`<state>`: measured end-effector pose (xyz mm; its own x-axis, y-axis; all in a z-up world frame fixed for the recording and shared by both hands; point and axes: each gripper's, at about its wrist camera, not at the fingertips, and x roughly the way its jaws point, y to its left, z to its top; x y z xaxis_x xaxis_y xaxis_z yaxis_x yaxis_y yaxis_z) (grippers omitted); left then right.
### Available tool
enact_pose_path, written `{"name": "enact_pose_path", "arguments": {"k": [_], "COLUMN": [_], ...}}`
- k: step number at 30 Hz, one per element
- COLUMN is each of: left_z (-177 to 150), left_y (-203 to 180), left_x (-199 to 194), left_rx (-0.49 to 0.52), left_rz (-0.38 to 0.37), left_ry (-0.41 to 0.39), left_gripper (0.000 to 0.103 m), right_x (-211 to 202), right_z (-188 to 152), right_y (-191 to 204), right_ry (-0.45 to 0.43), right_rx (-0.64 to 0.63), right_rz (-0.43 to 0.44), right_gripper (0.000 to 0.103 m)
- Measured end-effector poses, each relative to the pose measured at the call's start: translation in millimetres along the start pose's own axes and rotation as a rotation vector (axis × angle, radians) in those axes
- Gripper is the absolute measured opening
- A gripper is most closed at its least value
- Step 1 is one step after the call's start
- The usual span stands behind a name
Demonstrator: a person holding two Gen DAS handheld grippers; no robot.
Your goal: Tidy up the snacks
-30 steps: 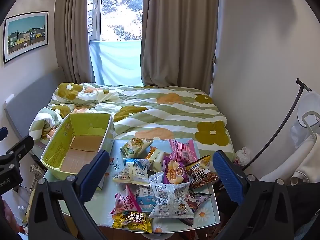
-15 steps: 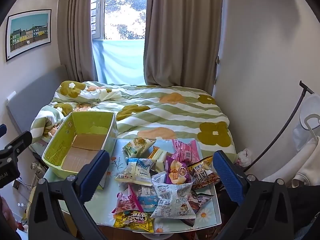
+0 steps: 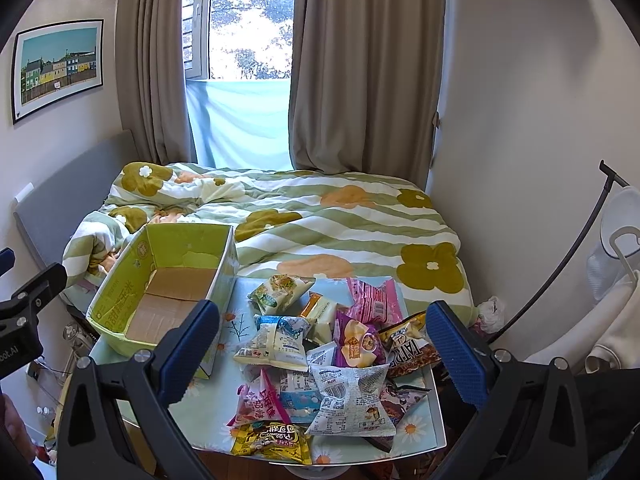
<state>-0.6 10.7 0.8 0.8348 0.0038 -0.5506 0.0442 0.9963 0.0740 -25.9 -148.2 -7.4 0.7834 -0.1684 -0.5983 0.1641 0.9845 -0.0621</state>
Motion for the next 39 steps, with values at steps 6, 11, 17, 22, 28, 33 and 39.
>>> {"name": "enact_pose_path", "arguments": {"k": [6,11,17,22,28,33,39], "left_z": [-0.5,0.9,1.6,1.5,1.9,2.7,3.7], "left_y": [-0.7,-2.7,-4.8,-3.3,-3.1,-3.0,-4.0], "left_x": [1.1,4.0,6.5,7.4,7.7,8.2,8.1], "left_rx": [0.0,-0.001,-0.003,-0.006,-0.006,-0.006,-0.005], "left_rz": [0.0,0.001,0.001,0.002,0.003,0.004,0.001], "left_ry": [0.003,0.01,0.02,0.026,0.028,0.026,0.026], "left_gripper": [0.102,0.102,0.102,0.102,0.102,0.102,0.102], "right_x": [0.0,0.2,0.3,0.5,0.6,0.3,0.5], "right_z": [-1.2,-2.3,-2.8,-4.4,-3.9,-6.7,-8.4], "right_y": [2.3,1.6,2.4,2.5,2.6,3.1,1.6], "right_ry": [0.001,0.001,0.002,0.003,0.004,0.001,0.002], "right_rx": [0.0,0.0,-0.001,0.0,0.0,0.001,0.003], "right_rz": [-0.004,-0.003,-0.004,-0.004,-0.004,-0.004,-0.005], "right_gripper": [0.103,0.103,0.103,0.103,0.103,0.103,0.103]}}
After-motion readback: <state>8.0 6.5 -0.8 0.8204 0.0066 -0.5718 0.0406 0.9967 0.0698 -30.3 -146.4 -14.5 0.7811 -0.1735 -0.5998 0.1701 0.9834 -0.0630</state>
